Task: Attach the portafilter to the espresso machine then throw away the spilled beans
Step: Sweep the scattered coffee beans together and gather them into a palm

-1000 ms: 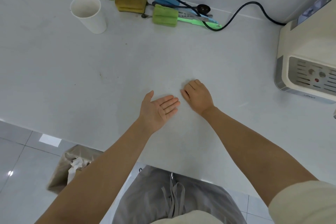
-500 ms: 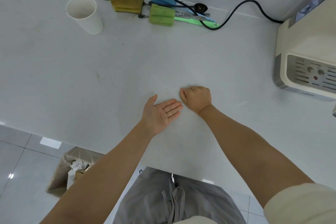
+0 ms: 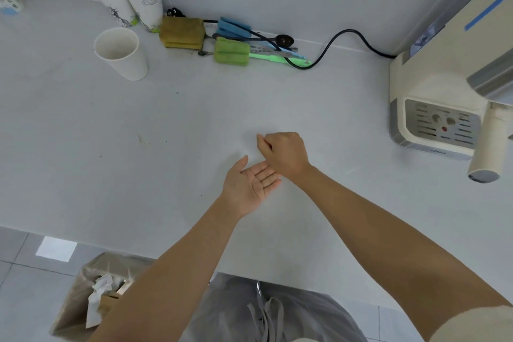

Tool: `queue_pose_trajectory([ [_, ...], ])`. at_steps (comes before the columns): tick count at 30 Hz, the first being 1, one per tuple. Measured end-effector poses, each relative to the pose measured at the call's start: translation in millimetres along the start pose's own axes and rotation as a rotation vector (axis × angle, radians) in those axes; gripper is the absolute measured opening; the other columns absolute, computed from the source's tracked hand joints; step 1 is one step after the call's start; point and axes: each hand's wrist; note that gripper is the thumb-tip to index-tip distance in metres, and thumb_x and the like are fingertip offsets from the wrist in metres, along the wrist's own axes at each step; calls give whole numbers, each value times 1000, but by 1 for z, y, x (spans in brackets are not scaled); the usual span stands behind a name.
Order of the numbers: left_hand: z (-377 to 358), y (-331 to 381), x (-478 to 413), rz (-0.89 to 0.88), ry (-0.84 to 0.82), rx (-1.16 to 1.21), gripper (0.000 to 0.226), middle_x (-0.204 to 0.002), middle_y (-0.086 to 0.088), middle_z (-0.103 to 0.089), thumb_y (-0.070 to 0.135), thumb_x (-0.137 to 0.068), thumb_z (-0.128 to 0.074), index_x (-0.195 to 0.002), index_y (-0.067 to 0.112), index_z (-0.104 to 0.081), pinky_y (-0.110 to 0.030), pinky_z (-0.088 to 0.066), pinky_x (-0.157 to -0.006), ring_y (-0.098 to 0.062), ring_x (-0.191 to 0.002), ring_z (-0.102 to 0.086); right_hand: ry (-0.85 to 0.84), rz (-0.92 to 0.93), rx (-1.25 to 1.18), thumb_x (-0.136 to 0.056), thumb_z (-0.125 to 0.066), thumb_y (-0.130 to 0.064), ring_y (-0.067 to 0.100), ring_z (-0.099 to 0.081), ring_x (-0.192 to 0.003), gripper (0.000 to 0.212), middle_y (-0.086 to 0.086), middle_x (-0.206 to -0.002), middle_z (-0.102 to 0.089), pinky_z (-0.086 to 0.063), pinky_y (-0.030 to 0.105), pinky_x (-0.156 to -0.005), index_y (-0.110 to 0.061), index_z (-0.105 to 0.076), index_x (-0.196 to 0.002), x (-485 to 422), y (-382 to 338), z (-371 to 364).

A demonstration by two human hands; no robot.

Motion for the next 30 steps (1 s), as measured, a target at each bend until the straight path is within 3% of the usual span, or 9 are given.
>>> queue_pose_trajectory([
  [2,-9,-2,1,3,-87,15,48,-100,-16,-70,34,-95,-25,-105,2,-59,-32,-51,-84,-25,-107,-61,-5,8,-33,-90,-53,-8,18,-29,-39,62,-8,-34,-17,-14,19,-42,-20,-16,-41,7,-12,0],
  [4,-17,-5,-1,-8,-137,39,41,-76,-5,-72,30,-95,-25,-88,8,-58,-28,-56,-69,-16,-80,-68,18,3,-61,-88,-55,-8,18,-31,-38,56,6,-32,-30,-21,23,-43,-15,-24,-41,17,-20,-3],
  [8,-20,-11,-5,2,-173,142,45,-122,-10,-53,29,-95,-19,-112,0,-50,-38,-37,-95,-28,-122,-43,80,16,9,-75,-65,-4,18,-33,-31,44,16,-33,-46,-24,23,-43,0,-43,-37,32,-28,-7],
  [11,-18,-14,-7,22,-187,151,50,-120,-6,-51,30,-95,-18,-105,-5,-53,-37,-37,-92,-27,-130,-34,150,3,112,-66,-74,-1,21,-42,-28,43,11,-32,-45,-21,18,-44,0,-45,-35,34,-33,-10],
  [15,-12,-16,-14,23,-217,157,54,-99,-12,-70,31,-95,-17,-102,-4,-56,-36,-43,-78,-23,-114,-47,252,74,125,-74,-55,-9,21,-44,-34,41,8,-32,-46,-26,19,-43,-3,-47,-34,36,-30,-9],
  [19,-13,-18,-14,10,-190,230,46,-97,-10,-63,25,-93,-21,-97,-1,-58,-34,-45,-85,-22,-95,-56,265,118,88,-79,-41,-13,24,-46,-38,43,10,-36,-51,-40,27,-48,-3,-51,-39,41,-27,-4],
  [23,-13,-13,-14,-15,-117,128,50,-67,-5,-69,20,-93,-27,-72,6,-70,-24,-56,-56,-14,-63,-68,300,98,56,-78,-42,-13,25,-51,-43,35,11,-44,-56,-41,30,-46,-1,-56,-49,38,-20,10],
  [27,-6,-7,-13,-34,-11,53,50,-104,-18,-65,28,-96,-25,-93,-6,-63,-35,-49,-81,-28,-95,-61,265,-38,122,-80,-49,-15,34,-62,-71,27,23,-76,-66,-52,35,-53,7,-64,-85,32,13,23],
  [30,5,-4,-11,-37,28,40,51,-124,-15,-53,30,-96,-23,-98,-8,-58,-38,-43,-90,-30,-112,-51,-25,-241,216,-84,-57,-22,36,-53,-98,38,23,-110,-57,-47,41,-76,3,-54,-113,34,46,18],
])
Point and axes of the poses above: each hand's wrist, its own x-axis away from the middle knuckle, its own z-axis out of the back of the hand, y = z × x
